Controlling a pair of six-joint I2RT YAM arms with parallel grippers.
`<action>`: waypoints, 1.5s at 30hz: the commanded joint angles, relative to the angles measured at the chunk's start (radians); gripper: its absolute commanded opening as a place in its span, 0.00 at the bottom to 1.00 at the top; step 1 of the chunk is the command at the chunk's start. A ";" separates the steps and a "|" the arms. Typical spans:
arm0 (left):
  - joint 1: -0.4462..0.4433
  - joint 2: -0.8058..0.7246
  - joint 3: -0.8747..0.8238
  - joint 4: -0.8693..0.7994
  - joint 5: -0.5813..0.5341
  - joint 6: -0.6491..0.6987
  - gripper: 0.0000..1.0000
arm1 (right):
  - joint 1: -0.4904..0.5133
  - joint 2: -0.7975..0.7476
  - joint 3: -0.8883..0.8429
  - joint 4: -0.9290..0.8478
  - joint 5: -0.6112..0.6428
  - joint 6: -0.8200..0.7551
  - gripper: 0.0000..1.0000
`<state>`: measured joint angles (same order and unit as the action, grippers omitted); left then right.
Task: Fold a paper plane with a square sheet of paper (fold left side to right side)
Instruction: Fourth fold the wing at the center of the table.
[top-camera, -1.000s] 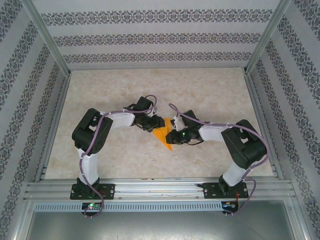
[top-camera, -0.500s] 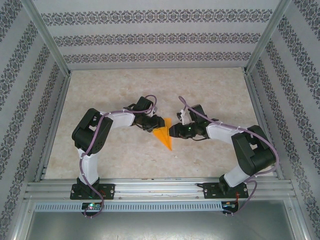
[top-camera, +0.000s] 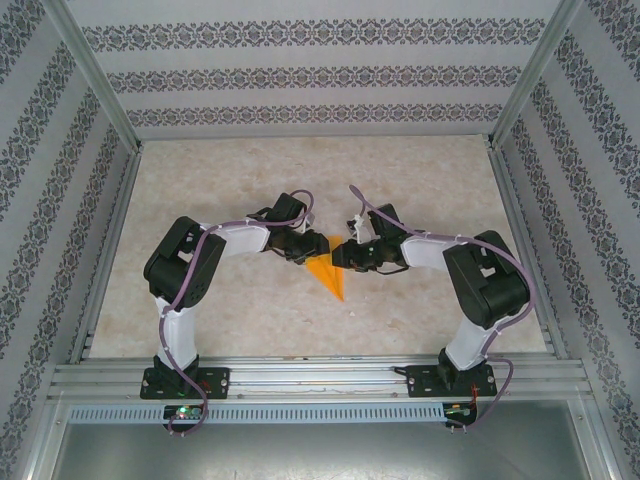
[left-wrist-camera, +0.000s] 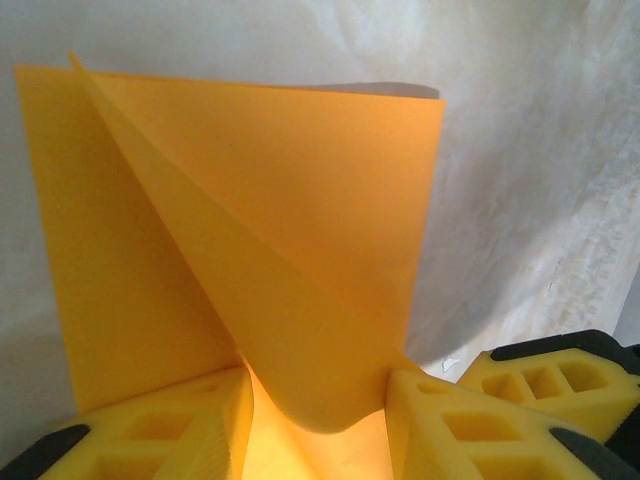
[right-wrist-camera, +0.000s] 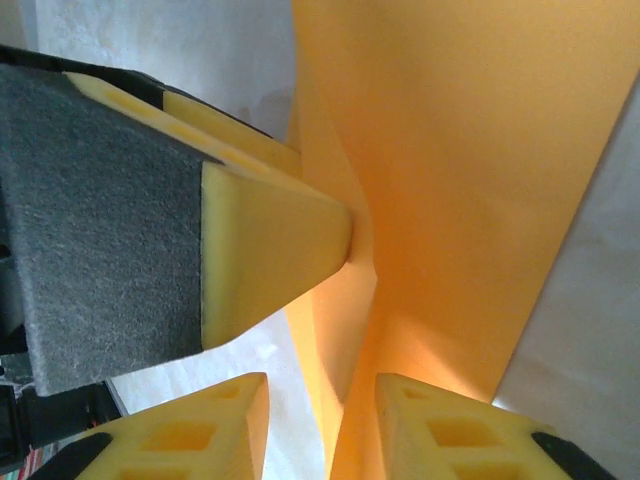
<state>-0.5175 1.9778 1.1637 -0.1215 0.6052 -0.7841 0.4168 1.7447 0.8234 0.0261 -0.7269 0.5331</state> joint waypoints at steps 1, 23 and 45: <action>-0.011 0.023 0.007 -0.074 -0.045 0.029 0.41 | 0.008 0.021 0.026 0.026 -0.018 0.009 0.32; -0.011 0.023 0.006 -0.075 -0.047 0.034 0.41 | 0.010 0.021 0.014 -0.027 0.052 -0.009 0.02; -0.011 0.019 0.001 -0.075 -0.047 0.036 0.41 | -0.016 0.016 0.016 -0.057 0.108 -0.023 0.02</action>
<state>-0.5175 1.9778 1.1637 -0.1230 0.6052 -0.7696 0.4091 1.7756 0.8295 -0.0116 -0.6403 0.5278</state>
